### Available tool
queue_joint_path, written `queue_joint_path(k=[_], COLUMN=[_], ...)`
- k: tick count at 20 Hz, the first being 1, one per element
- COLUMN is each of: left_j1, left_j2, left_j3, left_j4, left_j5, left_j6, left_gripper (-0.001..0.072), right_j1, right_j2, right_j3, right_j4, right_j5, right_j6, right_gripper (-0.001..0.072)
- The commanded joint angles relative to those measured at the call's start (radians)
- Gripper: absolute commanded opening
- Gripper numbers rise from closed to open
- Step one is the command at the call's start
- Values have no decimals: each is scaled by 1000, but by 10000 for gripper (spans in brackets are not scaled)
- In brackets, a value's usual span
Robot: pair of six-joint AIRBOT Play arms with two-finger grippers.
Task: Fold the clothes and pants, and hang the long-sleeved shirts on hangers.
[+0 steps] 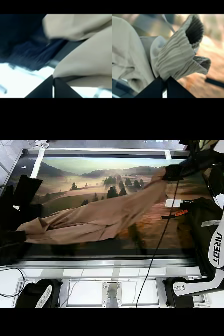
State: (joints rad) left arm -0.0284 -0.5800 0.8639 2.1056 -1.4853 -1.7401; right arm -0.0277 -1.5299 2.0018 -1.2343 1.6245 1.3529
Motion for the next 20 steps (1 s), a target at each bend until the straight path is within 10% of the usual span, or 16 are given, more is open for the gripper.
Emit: queue_joint_path(k=[1, 8, 15, 16, 17, 18, 19, 20], left_j1=[113, 299, 321, 321, 321, 321, 321, 321], left_j2=[-146, -505, -784, -809, -822, -820, -805, -774], left_j3=[6, 29, 127, 127, 127, 127, 127, 127], left_j4=[3, 29, -75, -74, -71, -71, -71, -71], left_j5=[-67, -69, -89, -63, -20, 23, 63, 101], left_j6=[176, 246, 310, 294, 259, 234, 207, 177], left_gripper=[5, 5, 7, 12, 103, 336, 503, 515], right_j1=[-17, -62, -65, -62, -61, -61, -62, -66], right_j2=[3, -86, -208, -230, -240, -240, -235, -230], right_j3=[-64, -136, -137, -136, -136, -135, -124, -100], right_j4=[-56, -142, -92, -69, -47, -39, -49, -70], right_j5=[-14, -460, -407, -400, -396, -386, -352, -298], right_j6=[51, 277, 315, 314, 314, 314, 304, 276], right_gripper=[38, 38, 43, 164, 448, 561, 558, 558])
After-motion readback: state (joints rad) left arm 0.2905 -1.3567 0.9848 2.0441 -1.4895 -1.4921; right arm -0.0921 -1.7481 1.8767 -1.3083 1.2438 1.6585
